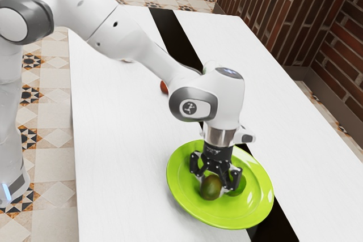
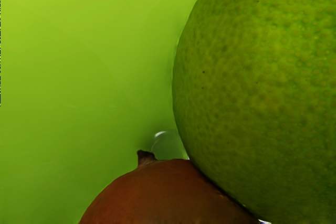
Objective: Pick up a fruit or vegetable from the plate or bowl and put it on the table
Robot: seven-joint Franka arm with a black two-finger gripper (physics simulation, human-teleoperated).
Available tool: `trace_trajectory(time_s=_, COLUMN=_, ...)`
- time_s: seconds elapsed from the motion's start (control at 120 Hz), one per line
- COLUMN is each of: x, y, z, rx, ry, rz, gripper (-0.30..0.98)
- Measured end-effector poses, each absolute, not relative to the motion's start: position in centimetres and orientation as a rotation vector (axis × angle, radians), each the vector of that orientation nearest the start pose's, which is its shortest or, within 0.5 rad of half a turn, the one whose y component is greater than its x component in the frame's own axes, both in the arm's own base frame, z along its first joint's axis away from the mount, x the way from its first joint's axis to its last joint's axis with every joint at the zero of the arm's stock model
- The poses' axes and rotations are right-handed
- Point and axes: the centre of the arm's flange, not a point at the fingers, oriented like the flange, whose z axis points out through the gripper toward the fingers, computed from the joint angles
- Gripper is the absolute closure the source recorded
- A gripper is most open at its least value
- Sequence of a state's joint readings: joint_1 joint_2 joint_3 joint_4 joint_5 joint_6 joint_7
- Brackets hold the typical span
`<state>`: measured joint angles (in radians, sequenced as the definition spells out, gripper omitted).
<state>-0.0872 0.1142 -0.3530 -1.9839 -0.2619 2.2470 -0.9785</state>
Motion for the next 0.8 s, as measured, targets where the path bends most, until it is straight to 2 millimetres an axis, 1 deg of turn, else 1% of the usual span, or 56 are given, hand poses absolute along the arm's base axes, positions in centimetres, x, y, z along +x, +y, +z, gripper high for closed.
trace_trajectory(time_s=0.108, x=53.7, y=-25.5, z=43.0, rx=-3.222, ry=-1.185, rz=0.079, gripper=0.39)
trace_trajectory(time_s=0.15, x=53.6, y=-25.4, z=43.5, rx=-3.224, ry=-1.195, rz=0.062, gripper=0.39)
trace_trajectory(time_s=0.183, x=53.4, y=-25.5, z=44.5, rx=-3.23, ry=-1.2, rz=0.034, gripper=0.4)
trace_trajectory(time_s=0.25, x=52.4, y=-25.7, z=47.5, rx=-3.25, ry=-1.203, rz=-0.046, gripper=0.39)
trace_trajectory(time_s=0.333, x=50.0, y=-25.2, z=50.5, rx=-3.248, ry=-1.221, rz=-0.139, gripper=0.4)
trace_trajectory(time_s=0.375, x=49.1, y=-24.3, z=51.5, rx=-3.232, ry=-1.254, rz=-0.176, gripper=0.4)
trace_trajectory(time_s=0.417, x=49.0, y=-21.7, z=52.1, rx=-3.189, ry=-1.338, rz=-0.217, gripper=0.39)
trace_trajectory(time_s=0.45, x=49.4, y=-18.9, z=52.5, rx=-3.143, ry=-1.425, rz=-0.246, gripper=0.39)
trace_trajectory(time_s=0.492, x=49.8, y=-15.1, z=53.6, rx=-3.079, ry=-1.538, rz=-0.294, gripper=0.4)
trace_trajectory(time_s=0.542, x=50.2, y=-11.0, z=54.6, rx=-3.006, ry=-1.652, rz=-0.337, gripper=0.4)
trace_trajectory(time_s=0.625, x=50.6, y=-5.1, z=55.4, rx=-2.892, ry=-1.808, rz=-0.377, gripper=0.39)
trace_trajectory(time_s=0.692, x=50.8, y=-1.0, z=55.5, rx=-2.814, ry=-1.903, rz=-0.389, gripper=0.4)
trace_trajectory(time_s=0.767, x=50.8, y=2.4, z=55.3, rx=-2.755, ry=-1.97, rz=-0.388, gripper=0.41)
trace_trajectory(time_s=0.8, x=50.8, y=3.3, z=55.3, rx=-2.745, ry=-1.983, rz=-0.386, gripper=0.33)
